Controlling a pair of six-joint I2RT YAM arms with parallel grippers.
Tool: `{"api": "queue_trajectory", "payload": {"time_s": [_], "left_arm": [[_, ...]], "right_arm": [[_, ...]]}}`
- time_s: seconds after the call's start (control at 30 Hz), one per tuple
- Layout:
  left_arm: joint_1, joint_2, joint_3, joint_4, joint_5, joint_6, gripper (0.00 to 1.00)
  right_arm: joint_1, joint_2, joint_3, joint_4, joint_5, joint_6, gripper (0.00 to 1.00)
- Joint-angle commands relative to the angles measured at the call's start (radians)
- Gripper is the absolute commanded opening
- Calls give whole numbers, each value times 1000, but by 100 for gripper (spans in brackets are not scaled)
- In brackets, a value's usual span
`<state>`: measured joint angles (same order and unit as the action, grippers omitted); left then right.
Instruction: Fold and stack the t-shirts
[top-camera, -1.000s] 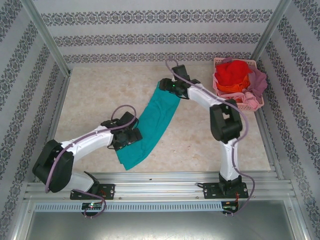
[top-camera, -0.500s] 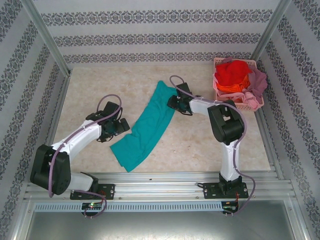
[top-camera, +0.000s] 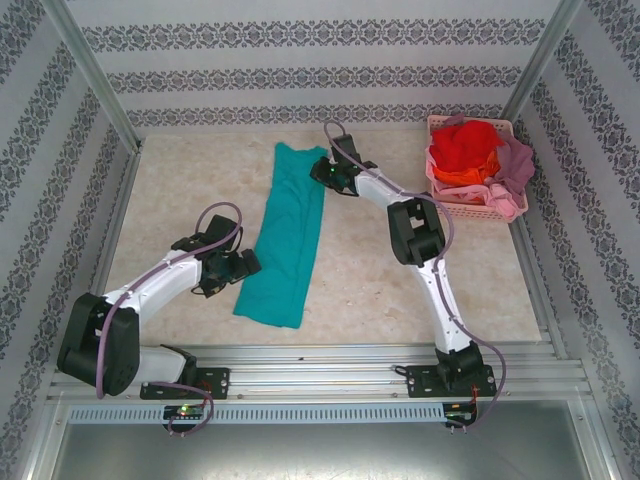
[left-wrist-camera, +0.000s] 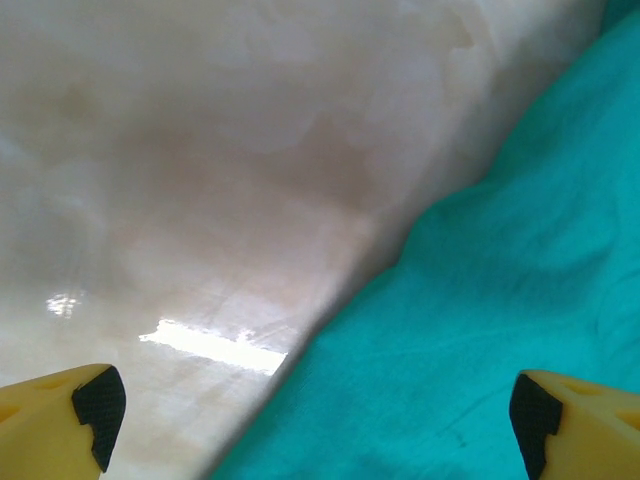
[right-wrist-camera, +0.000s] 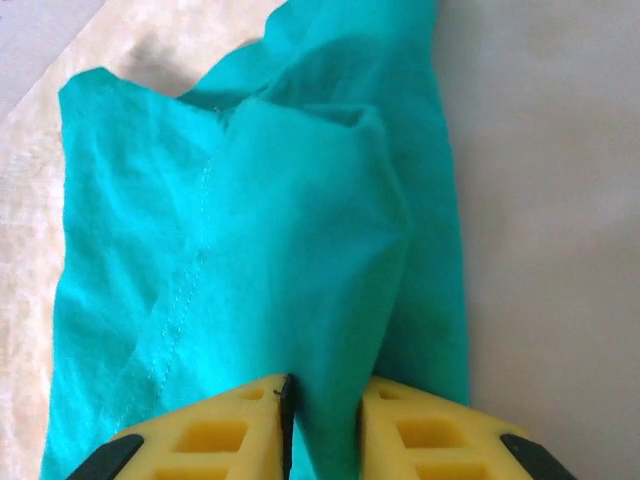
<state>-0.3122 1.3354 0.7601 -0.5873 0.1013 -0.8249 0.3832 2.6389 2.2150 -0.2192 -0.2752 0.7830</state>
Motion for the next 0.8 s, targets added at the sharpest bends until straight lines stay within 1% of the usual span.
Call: {"api": "queue_trajectory", "payload": {"time_s": [0.0,0.07,0.1,0.17,0.23,0.33,0.4,0.43,0.57,0.6,0.7,0.77], "left_arm": [[-5,25,-24,78,82,-34,97],[-13,36,-47,129,130,-65,94],[-19,40,-60,158,155,-82,93],[-31,50,-87,218,192,-122,91],[-46,60,-107,261,208,-157,88],[-67,71,-126,297,220,-195,79],[-85,74,-134,317,228,-214,71],[-93,76,-135,316,230,-219,68],[-130,68,-130,276,212,-232,52],[-139,62,-132,267,207,-238,50],[-165,41,-134,233,197,-249,48],[-183,25,-139,217,189,-264,44]], "right_arm": [[0,132,248,-167,-73,15,23],[-1,186,365,-179,-93,32,24],[-3,193,388,-171,-99,42,25],[-3,181,391,-155,-104,47,27],[-7,152,378,-154,-107,32,32],[-10,72,310,-136,-123,-2,43],[-13,-5,230,-118,-121,-31,50],[-13,-42,187,-107,-114,-43,52],[-21,-218,-57,-15,-84,-72,56],[-24,-258,-125,13,-81,-74,56],[-30,-378,-300,92,-72,-88,57],[-31,-447,-404,127,-60,-112,58]]}}
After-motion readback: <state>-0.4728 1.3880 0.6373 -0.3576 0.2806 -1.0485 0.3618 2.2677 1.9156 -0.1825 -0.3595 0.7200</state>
